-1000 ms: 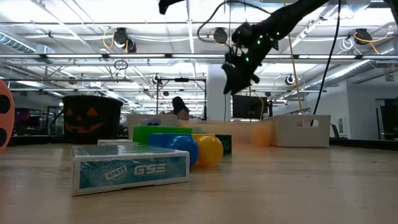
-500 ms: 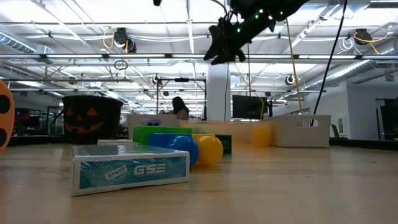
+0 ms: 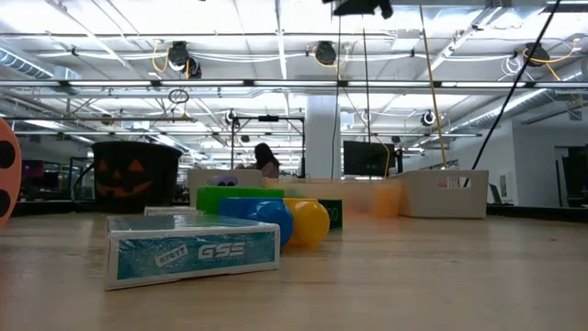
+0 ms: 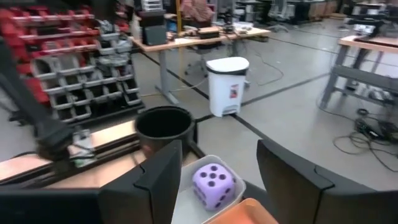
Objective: Pick & Place Toys
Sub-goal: Put the black deck of cards into the right gray bin
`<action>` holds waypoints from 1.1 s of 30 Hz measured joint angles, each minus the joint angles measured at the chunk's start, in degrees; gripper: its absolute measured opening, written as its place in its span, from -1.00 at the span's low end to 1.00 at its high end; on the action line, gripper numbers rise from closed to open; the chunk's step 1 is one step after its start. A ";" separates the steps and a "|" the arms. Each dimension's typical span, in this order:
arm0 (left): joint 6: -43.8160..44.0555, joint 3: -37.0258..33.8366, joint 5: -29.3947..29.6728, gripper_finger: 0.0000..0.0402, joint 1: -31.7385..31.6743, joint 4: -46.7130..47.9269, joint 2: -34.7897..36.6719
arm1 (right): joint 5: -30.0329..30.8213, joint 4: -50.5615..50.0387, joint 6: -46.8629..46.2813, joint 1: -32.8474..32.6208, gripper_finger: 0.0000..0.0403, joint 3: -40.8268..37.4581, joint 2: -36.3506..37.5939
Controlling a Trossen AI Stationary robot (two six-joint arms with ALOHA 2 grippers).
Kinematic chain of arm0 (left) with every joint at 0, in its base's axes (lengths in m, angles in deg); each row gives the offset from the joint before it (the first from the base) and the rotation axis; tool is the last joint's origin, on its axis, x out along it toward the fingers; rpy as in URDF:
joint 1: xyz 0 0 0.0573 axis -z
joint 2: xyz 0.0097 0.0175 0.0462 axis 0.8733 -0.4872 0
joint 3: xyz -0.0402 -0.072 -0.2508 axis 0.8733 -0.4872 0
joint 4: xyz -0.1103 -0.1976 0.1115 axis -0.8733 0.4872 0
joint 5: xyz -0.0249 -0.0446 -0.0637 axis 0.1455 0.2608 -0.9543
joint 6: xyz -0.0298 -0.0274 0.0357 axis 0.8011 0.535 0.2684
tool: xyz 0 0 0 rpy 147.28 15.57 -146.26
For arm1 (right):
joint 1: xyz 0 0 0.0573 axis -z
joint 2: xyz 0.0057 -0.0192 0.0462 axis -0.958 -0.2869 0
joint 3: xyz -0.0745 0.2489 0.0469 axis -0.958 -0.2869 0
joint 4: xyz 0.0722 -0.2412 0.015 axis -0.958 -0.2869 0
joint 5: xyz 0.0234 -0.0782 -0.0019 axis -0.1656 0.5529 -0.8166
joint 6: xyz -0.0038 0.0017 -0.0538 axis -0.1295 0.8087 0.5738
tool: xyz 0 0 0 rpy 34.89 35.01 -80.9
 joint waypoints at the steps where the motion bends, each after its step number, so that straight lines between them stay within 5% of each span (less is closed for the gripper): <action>1: 1.22 -2.99 1.30 0.35 0.38 -2.99 1.83 | 0.04 -0.81 -0.03 -0.89 -0.02 -0.25 1.07; 7: 8.50 -18.81 9.29 0.35 4.01 -15.50 12.70 | 4.21 -1.04 -4.18 -6.28 -0.05 -7.47 8.47; 14: 13.82 -28.50 22.94 0.35 17.17 -15.88 19.84 | 7.50 1.16 -13.35 -15.40 -0.05 -19.14 14.65; 25: 19.85 -29.93 53.24 0.35 47.02 -14.17 14.50 | 11.72 10.58 -26.78 -34.78 -0.15 -29.76 11.08; 33: 30.17 -29.93 62.93 0.35 58.16 -10.05 7.27 | 13.39 16.84 -26.25 -42.38 -0.20 -29.78 5.88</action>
